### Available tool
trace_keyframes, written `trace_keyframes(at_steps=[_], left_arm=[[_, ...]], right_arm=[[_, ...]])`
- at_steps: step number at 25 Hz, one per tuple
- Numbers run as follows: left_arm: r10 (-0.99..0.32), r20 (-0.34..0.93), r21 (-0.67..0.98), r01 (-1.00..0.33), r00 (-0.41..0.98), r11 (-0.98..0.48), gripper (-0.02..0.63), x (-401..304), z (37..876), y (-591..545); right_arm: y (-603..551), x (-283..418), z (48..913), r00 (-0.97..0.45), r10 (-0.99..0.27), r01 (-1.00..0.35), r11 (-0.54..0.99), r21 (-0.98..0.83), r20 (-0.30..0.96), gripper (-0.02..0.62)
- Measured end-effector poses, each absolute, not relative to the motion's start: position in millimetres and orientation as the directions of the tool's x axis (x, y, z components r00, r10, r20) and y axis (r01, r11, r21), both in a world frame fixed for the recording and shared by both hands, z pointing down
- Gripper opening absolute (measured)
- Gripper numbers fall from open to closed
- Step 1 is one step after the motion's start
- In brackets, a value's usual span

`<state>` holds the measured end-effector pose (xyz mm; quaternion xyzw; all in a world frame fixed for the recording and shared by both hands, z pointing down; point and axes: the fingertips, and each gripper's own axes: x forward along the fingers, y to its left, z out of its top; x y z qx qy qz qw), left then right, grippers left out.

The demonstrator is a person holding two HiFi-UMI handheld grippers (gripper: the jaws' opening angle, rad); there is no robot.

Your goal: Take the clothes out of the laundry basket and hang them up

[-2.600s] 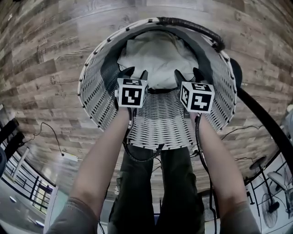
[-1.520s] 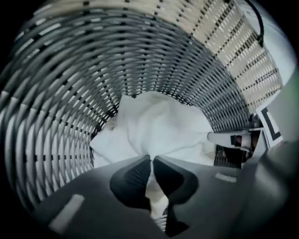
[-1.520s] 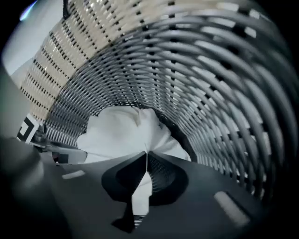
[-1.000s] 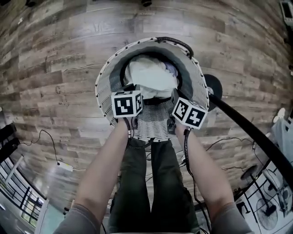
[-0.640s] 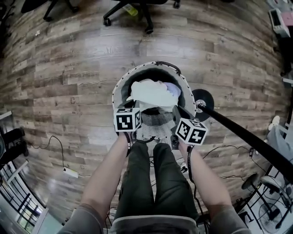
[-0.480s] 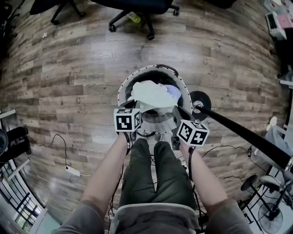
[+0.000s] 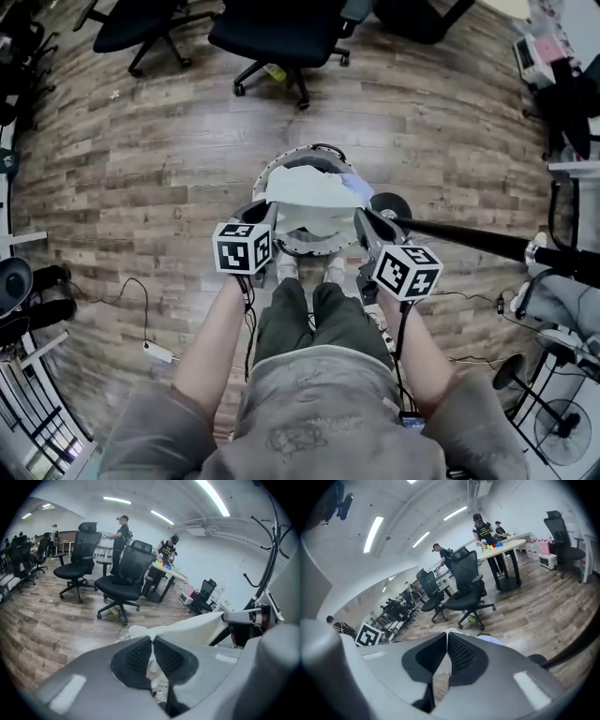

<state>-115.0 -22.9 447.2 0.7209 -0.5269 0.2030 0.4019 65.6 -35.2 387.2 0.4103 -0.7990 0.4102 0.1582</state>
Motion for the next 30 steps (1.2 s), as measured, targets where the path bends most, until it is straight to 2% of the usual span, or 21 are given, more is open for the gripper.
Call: trace_keyframes(at_steps=[9,23,30], left_arm=[[-0.673,0.608,0.311,-0.906,0.422,-0.287,0.017,-92.5,308.9,-15.8],[-0.716,0.472,0.277,-0.858,0.514,-0.433,0.017,-68.6,175.3,28.4],[-0.717,0.370,0.266,-0.807,0.590,-0.527,0.017,-41.2,117.2,29.2]], right_arm=[[4.4,84.2,251.1,-0.680,-0.527,-0.733,0.466,-0.496,0.509,0.034],[61.1,107.0,112.9,-0.735,-0.576,-0.678,0.618,-0.397,0.358,0.035],[74.0,139.9,73.0,-0.662,-0.691,-0.744,0.559,-0.366,0.290,0.035]])
